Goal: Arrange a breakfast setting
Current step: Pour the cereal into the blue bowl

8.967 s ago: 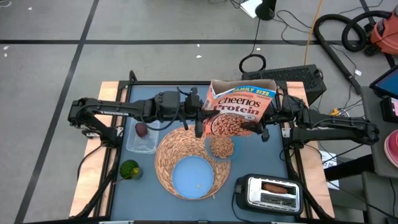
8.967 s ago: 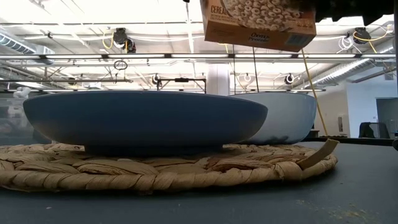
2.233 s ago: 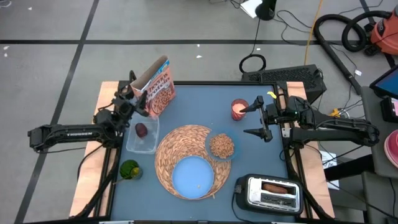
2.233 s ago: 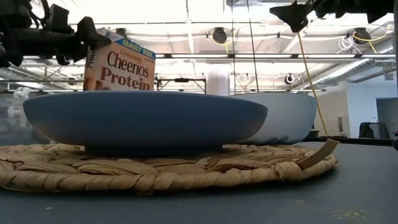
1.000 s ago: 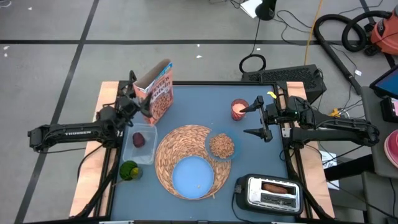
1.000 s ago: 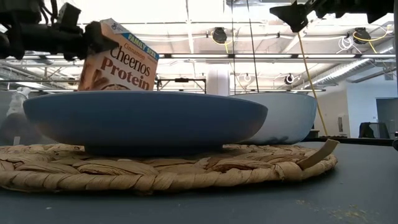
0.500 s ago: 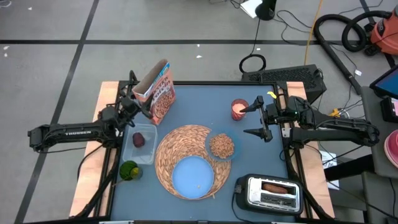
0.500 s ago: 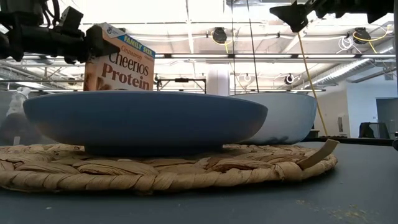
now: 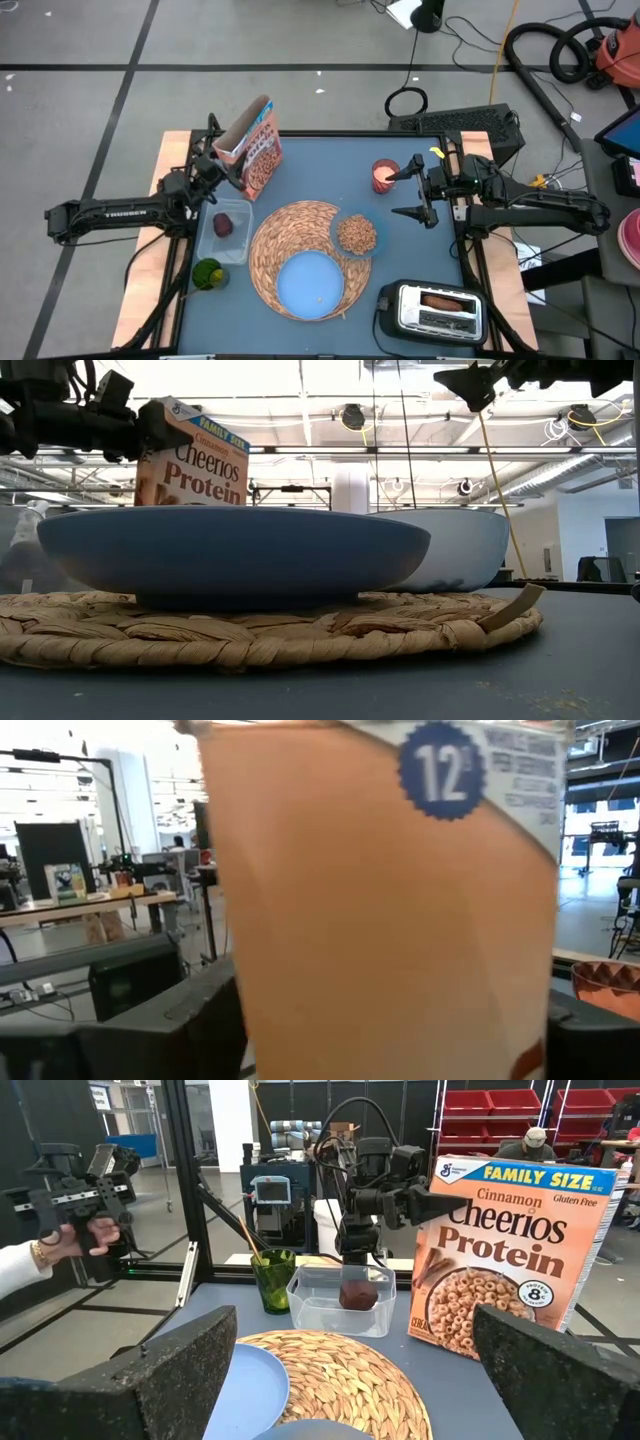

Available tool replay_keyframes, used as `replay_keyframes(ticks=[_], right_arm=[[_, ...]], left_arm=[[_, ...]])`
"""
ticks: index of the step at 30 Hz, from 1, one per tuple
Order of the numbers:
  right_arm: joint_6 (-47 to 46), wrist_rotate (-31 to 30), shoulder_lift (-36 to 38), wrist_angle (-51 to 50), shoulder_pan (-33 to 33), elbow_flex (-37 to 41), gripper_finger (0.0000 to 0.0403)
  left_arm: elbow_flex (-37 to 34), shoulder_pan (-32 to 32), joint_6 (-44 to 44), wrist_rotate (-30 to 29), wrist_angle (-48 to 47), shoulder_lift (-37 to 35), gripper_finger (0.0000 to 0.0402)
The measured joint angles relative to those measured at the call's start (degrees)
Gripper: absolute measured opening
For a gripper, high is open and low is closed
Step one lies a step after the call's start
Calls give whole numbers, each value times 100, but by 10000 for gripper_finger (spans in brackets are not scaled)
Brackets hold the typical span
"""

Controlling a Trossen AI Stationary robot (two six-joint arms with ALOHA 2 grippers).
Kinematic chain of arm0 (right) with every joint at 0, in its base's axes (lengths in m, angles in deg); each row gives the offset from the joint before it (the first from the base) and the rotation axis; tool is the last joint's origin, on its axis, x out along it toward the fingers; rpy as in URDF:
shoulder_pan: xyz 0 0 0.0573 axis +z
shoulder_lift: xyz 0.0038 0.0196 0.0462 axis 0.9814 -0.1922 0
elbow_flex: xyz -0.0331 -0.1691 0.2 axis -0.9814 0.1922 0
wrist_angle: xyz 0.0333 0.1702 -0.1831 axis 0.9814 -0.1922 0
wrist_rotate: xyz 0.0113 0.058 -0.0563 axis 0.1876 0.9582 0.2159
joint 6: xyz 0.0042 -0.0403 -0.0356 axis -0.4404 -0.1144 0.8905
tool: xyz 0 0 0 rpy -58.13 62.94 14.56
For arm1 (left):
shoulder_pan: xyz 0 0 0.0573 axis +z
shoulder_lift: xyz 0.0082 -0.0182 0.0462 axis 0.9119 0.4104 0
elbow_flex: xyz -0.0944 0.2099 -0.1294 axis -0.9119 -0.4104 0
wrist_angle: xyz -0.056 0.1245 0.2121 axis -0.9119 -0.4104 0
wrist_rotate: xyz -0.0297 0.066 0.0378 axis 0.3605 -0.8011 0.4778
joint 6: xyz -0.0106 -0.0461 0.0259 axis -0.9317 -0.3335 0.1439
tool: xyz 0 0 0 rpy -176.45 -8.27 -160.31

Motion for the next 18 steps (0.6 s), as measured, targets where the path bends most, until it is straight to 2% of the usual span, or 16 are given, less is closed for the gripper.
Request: replay_keyframes(ticks=[8,18], right_arm=[[0,0,0,0,0,0,393],[0,0,-1,1,0,0,393]], left_arm=[[0,0,-122,0,-2,0,391],[-2,0,-121,0,350,-2,395]])
